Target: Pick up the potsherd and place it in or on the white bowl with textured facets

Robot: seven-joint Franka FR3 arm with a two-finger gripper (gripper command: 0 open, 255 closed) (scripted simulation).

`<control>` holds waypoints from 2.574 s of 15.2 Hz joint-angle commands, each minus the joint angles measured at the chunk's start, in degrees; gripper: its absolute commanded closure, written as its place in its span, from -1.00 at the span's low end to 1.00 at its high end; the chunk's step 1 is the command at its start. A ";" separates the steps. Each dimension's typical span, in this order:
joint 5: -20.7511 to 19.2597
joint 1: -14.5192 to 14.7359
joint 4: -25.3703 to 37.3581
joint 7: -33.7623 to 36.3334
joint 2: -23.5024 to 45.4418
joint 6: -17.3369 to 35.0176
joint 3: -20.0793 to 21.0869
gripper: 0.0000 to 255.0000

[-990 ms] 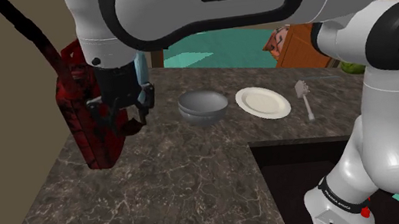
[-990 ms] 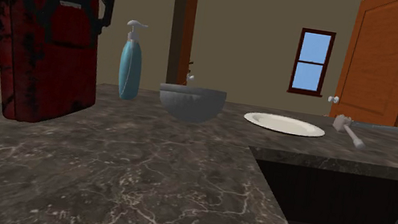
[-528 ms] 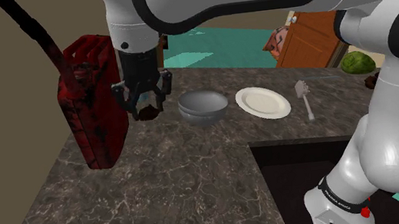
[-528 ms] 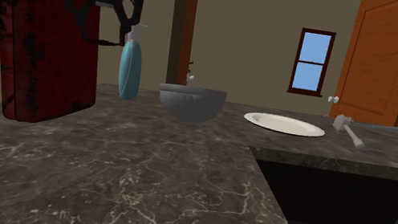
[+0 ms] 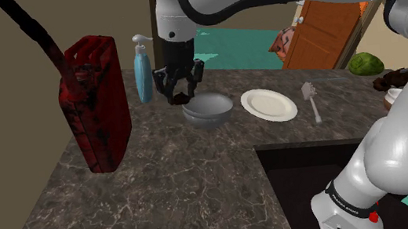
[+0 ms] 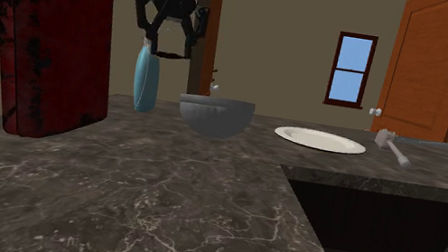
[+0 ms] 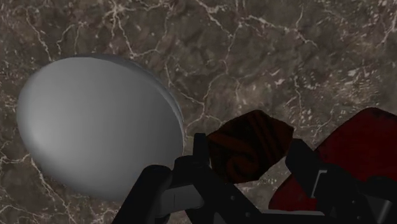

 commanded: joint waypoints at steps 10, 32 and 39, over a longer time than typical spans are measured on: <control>2.86 -7.46 -10.66 -15.77 -9.42 1.91 -7.56 1.00; 2.44 -7.30 -19.55 -15.40 -7.81 12.32 -7.28 -1.00; 2.61 -7.35 -16.32 -15.54 -8.43 8.51 -7.38 -1.00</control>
